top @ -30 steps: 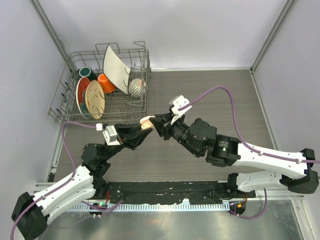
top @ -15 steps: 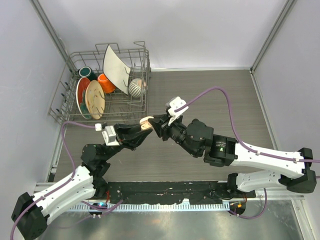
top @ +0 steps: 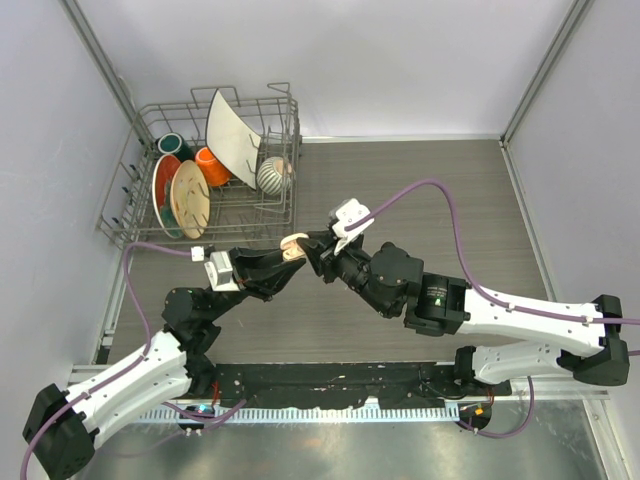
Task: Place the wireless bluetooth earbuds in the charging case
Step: Place the earbud in the charging case.
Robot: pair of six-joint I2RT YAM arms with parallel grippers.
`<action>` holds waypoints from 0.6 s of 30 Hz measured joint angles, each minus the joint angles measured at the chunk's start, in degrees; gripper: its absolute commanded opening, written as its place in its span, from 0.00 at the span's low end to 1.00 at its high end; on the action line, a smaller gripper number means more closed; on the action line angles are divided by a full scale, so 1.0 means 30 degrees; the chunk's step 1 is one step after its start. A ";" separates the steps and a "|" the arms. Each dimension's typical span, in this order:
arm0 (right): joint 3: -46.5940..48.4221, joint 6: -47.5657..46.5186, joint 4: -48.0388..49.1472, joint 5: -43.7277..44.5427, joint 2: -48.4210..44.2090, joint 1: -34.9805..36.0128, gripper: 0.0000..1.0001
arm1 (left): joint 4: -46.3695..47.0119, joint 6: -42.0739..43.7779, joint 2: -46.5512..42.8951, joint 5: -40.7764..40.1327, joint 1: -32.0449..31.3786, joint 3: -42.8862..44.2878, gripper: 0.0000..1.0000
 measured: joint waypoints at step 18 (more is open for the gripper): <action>-0.1129 -0.2368 0.1472 -0.0270 -0.0561 0.0423 0.01 | 0.0146 -0.0007 0.0102 -0.0364 -0.0146 0.0000 0.00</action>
